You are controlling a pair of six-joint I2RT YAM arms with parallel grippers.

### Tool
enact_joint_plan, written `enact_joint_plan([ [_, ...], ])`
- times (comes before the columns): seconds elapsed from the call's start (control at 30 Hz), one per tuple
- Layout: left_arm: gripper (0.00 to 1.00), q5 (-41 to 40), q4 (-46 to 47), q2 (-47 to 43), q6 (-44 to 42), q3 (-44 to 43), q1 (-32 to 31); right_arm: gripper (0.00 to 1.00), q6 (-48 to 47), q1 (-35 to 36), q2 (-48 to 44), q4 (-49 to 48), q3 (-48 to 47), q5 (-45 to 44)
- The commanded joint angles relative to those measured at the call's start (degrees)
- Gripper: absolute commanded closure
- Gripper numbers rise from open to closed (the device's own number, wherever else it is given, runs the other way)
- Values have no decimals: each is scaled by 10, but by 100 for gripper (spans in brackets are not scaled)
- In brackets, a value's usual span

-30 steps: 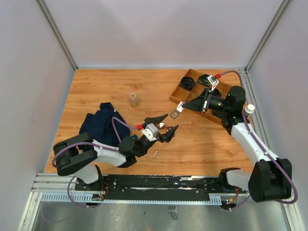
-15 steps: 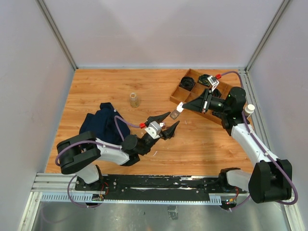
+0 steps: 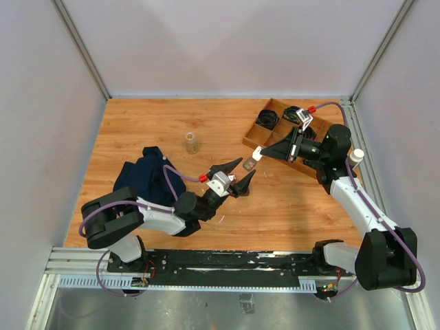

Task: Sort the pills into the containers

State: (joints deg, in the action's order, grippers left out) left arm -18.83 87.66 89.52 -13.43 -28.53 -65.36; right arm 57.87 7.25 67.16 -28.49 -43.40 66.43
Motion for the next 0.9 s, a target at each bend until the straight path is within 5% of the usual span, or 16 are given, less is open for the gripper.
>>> enact_joint_plan([
  [0.0,43,-19,150,6,-15,-19,-4,99,-5,-8,-10,-11,5,0],
  [0.33,52,-19,150,10,-16,-21,-4,99,-4,-8,-11,-9,5,0],
  [0.53,77,-11,150,7,-18,-19,-1,99,-7,-8,-11,-6,6,2],
  [0.87,89,12,148,-10,-5,1,11,69,-45,-7,-17,-1,-7,24],
])
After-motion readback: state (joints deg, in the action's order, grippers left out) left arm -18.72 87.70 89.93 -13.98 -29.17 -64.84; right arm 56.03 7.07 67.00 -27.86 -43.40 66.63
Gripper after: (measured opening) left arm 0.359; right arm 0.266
